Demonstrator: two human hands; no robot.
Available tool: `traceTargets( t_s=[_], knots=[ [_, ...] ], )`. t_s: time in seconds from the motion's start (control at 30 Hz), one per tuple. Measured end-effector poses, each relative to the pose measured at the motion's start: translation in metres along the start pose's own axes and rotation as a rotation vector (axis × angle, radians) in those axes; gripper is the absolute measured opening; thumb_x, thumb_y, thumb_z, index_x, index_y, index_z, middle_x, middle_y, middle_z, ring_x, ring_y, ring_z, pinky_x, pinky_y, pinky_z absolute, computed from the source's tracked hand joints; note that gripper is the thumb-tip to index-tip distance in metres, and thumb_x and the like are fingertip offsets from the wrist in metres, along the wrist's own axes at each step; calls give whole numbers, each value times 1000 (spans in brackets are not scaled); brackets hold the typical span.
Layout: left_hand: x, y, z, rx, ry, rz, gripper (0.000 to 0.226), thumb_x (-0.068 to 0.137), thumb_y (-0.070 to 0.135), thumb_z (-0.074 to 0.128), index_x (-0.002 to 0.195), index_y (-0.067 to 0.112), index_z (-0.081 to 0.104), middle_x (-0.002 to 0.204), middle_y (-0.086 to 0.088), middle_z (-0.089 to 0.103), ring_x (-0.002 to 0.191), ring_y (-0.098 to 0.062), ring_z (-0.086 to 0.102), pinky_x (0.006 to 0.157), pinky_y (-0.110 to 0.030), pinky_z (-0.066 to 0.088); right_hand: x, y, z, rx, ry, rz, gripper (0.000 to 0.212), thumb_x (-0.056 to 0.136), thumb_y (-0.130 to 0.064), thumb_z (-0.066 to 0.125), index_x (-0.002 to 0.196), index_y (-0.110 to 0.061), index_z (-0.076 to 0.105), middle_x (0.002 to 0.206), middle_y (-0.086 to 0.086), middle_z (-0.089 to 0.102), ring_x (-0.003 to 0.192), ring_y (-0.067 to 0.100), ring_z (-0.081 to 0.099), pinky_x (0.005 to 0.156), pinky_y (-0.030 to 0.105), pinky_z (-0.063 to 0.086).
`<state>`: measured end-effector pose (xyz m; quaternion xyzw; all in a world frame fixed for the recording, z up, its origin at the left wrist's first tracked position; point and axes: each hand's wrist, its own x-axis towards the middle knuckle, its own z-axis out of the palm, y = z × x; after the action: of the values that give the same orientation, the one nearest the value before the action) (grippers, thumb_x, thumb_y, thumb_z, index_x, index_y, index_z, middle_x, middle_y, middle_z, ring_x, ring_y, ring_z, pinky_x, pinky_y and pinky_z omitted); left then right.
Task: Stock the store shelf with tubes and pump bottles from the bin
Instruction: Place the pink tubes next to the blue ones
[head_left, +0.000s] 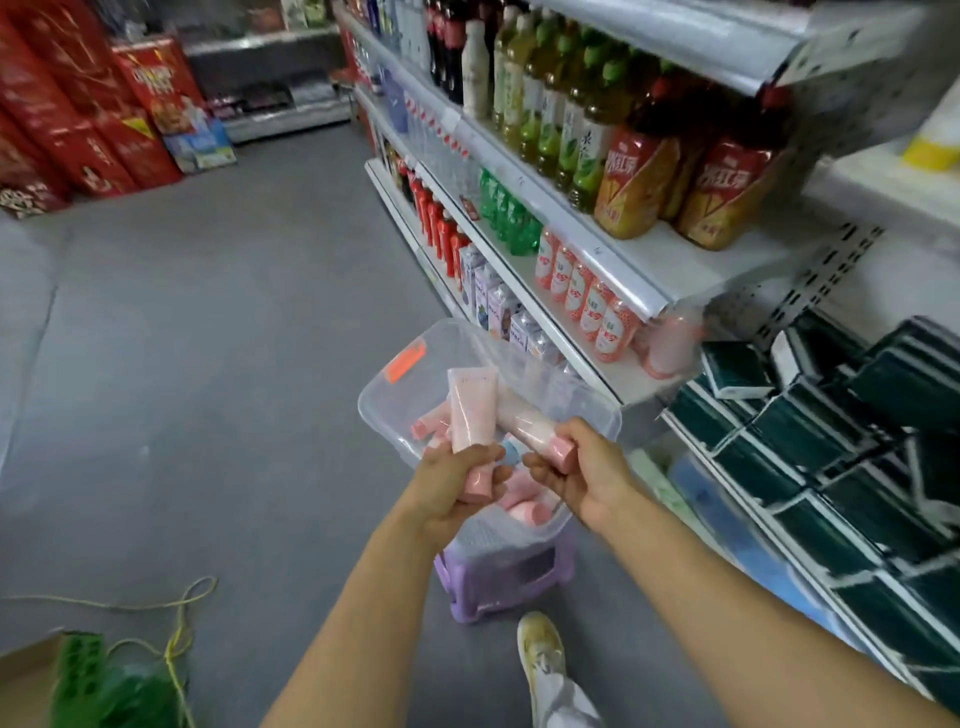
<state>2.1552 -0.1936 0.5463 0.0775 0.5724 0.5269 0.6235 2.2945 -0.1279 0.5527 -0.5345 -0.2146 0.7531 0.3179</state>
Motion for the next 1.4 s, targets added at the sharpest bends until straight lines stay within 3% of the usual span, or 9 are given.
traceTargets(
  t_s=[0.2,0.37,0.47,0.57,0.7,0.83,0.93,1.13,1.4],
  knots=[
    [-82,-4,28,-73,-66,111,28,81,-12,60,108,-3,60,69,-12,62,52,-17,60,49,-27,53,-87,-1,-40,100,-209,6,27,88,-16,45,109,-18,63,82,17,61,38,14,44,33,13,28],
    [-123,-14,67,-101,-207,123,26,85,-2,63,110,-2,56,70,-12,61,48,-17,58,47,-28,53,-139,-10,-78,201,-305,-43,45,86,-22,42,129,-11,52,67,16,57,31,11,39,28,10,21],
    [-138,-24,96,-76,-246,119,38,85,0,65,121,-7,53,63,-9,62,47,-14,58,45,-25,50,-164,-18,-104,221,-331,-70,44,81,-25,42,115,-1,54,68,16,56,30,10,36,28,12,19],
    [-149,-30,123,-71,-273,129,39,71,5,72,108,1,59,64,-7,64,48,-13,59,46,-25,52,-188,-28,-128,147,-339,-97,36,88,-26,37,99,2,56,69,14,60,31,11,37,30,12,19],
    [-160,-35,154,-44,-321,134,63,60,10,80,119,0,58,78,-13,64,61,-21,61,59,-33,52,-218,-41,-154,-76,-304,-153,42,93,-47,47,101,-8,60,78,10,61,36,12,41,36,13,14],
    [-172,-50,194,34,-372,167,39,67,6,78,103,2,64,70,-10,66,53,-18,60,52,-29,50,-243,-49,-186,-231,-212,-325,41,81,-34,71,110,-10,54,77,8,57,41,11,42,36,14,18],
    [-183,-66,229,78,-465,185,34,70,5,76,102,5,66,73,-9,68,60,-19,59,60,-31,50,-261,-58,-218,-214,-96,-396,39,80,-24,72,112,-11,54,72,6,57,45,14,45,38,17,23],
    [-219,-108,301,130,-542,171,31,83,-1,68,113,6,61,70,-6,67,51,-12,59,47,-24,50,-311,-76,-289,-256,98,-485,27,87,-21,68,112,-16,61,75,4,61,59,16,56,44,24,40],
    [-279,-159,383,181,-643,213,27,85,6,69,111,11,63,73,-7,67,55,-13,58,50,-27,50,-367,-99,-378,-201,136,-608,31,85,-20,69,116,-20,64,77,3,64,62,14,58,51,29,42]
  ],
)
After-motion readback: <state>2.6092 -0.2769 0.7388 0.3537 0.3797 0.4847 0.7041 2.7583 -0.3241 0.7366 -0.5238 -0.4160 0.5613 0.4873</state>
